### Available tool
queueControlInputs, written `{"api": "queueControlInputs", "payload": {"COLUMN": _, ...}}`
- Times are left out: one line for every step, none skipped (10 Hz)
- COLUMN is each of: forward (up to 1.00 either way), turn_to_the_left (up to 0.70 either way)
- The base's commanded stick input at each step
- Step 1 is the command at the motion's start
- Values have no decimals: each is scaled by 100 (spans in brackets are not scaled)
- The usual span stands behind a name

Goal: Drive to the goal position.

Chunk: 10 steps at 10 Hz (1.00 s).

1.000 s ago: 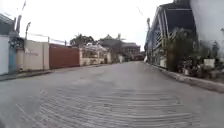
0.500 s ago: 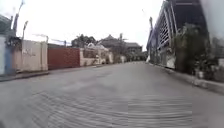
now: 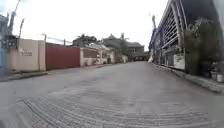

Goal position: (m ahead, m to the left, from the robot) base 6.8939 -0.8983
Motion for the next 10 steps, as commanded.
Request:
{"api": "queueControlInputs", "payload": {"forward": 100, "turn_to_the_left": 1}}
{"api": "queueControlInputs", "payload": {"forward": 100, "turn_to_the_left": 1}}
{"api": "queueControlInputs", "payload": {"forward": 100, "turn_to_the_left": 1}}
{"api": "queueControlInputs", "payload": {"forward": 100, "turn_to_the_left": 1}}
{"api": "queueControlInputs", "payload": {"forward": 100, "turn_to_the_left": 1}}
{"api": "queueControlInputs", "payload": {"forward": 100, "turn_to_the_left": 1}}
{"api": "queueControlInputs", "payload": {"forward": 100, "turn_to_the_left": 1}}
{"api": "queueControlInputs", "payload": {"forward": 100, "turn_to_the_left": 1}}
{"api": "queueControlInputs", "payload": {"forward": 100, "turn_to_the_left": 1}}
{"api": "queueControlInputs", "payload": {"forward": 100, "turn_to_the_left": -19}}
